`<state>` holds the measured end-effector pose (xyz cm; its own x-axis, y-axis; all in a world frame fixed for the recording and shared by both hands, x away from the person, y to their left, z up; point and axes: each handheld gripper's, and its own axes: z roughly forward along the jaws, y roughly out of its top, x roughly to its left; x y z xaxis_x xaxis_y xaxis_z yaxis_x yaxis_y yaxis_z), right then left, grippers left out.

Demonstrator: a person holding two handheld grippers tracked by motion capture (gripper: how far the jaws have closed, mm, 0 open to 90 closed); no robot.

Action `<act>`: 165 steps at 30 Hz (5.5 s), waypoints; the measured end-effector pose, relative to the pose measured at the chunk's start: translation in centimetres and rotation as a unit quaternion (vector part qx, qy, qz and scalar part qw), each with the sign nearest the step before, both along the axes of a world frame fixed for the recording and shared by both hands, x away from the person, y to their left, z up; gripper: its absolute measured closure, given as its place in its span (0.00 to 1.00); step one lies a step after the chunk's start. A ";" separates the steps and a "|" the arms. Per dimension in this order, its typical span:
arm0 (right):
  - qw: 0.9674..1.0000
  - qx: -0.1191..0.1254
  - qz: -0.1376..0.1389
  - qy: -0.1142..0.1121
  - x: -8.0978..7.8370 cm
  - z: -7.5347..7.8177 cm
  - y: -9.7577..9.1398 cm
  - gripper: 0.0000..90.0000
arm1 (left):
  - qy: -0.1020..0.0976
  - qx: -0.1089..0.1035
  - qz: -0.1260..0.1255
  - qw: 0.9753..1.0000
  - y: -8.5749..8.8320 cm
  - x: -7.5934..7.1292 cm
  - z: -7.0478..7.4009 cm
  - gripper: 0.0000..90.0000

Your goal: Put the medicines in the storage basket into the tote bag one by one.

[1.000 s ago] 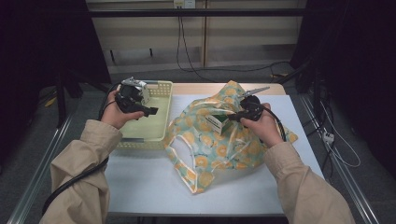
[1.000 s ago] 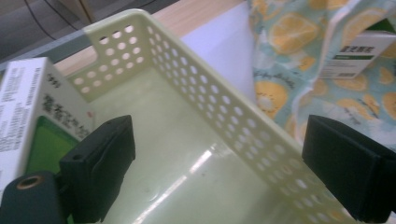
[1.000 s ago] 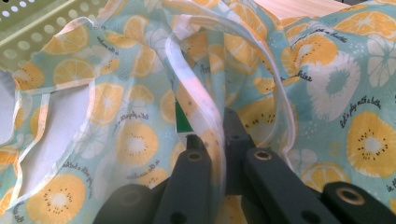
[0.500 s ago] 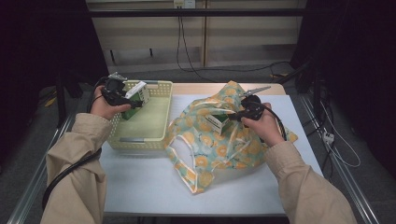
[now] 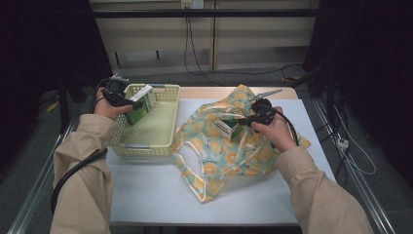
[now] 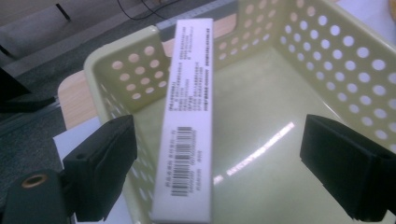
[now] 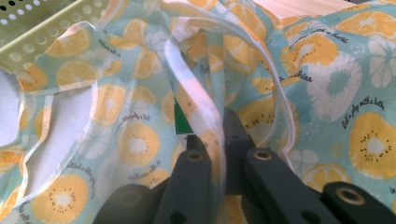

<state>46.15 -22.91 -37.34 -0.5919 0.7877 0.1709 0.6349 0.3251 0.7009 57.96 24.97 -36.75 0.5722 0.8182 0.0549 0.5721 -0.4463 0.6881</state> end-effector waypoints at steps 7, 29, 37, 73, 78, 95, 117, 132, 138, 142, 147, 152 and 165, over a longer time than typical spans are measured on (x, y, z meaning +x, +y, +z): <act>1.000 0.002 0.002 0.001 0.0 0.0 -0.3 1.00 | 0.032 0.014 0.015 0.999 -0.3 0.7 -1.4 0.31; 1.000 0.007 -0.007 -0.005 -0.6 0.1 -1.0 1.00 | 0.042 -0.045 -0.062 0.996 -4.7 -5.1 6.0 0.70; 1.000 0.009 -0.011 -0.008 -0.7 0.0 -1.0 1.00 | 0.029 -0.052 -0.164 0.985 -8.9 -8.8 8.4 0.70; 0.999 0.003 -0.014 -0.030 -1.2 2.3 -0.8 1.00 | 0.072 -0.013 -0.323 0.944 -20.9 -15.9 1.6 0.70; 0.999 0.001 -0.012 -0.036 -1.4 2.8 -0.6 1.00 | 0.072 -0.020 -0.329 0.941 -22.6 -16.0 0.6 0.70; 0.999 0.005 -0.017 -0.040 -1.7 3.5 -1.2 1.00 | 0.074 -0.037 -0.299 0.951 -26.7 -14.2 -0.9 0.70; 0.999 0.007 -0.019 -0.044 -1.6 3.8 -1.7 1.00 | 0.060 -0.062 -0.257 0.963 -31.8 -12.2 -2.5 0.69; 0.999 0.008 -0.020 -0.042 -1.7 3.4 -2.2 1.00 | 0.049 -0.102 -0.245 0.963 -32.4 -11.4 -3.4 0.42; 0.999 0.008 -0.020 -0.040 -1.7 2.9 -2.1 1.00 | 0.043 -0.096 -0.248 0.963 -30.5 -12.4 -2.6 0.27; 0.999 0.007 -0.017 -0.038 -1.9 2.6 -1.8 1.00 | 0.042 -0.070 -0.246 0.966 -28.5 -13.5 -1.9 0.18; 0.999 0.005 -0.015 -0.038 -2.1 2.6 -1.5 1.00 | 0.038 -0.057 -0.235 0.970 -25.7 -15.0 -1.5 0.16; 0.999 0.006 -0.013 -0.038 -2.3 2.4 -1.3 1.00 | 0.043 -0.054 -0.223 0.972 -23.6 -16.4 -2.1 0.16; 0.999 0.010 -0.011 -0.034 -2.4 2.1 -1.4 1.00 | 0.055 -0.038 -0.189 0.980 -20.6 -18.6 -5.1 0.16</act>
<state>43.72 -24.31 -35.25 -0.5852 0.7976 0.1462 0.5924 0.2974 0.7488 39.39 4.40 -41.82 0.8345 0.5457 -0.0770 0.4479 -0.5902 0.6716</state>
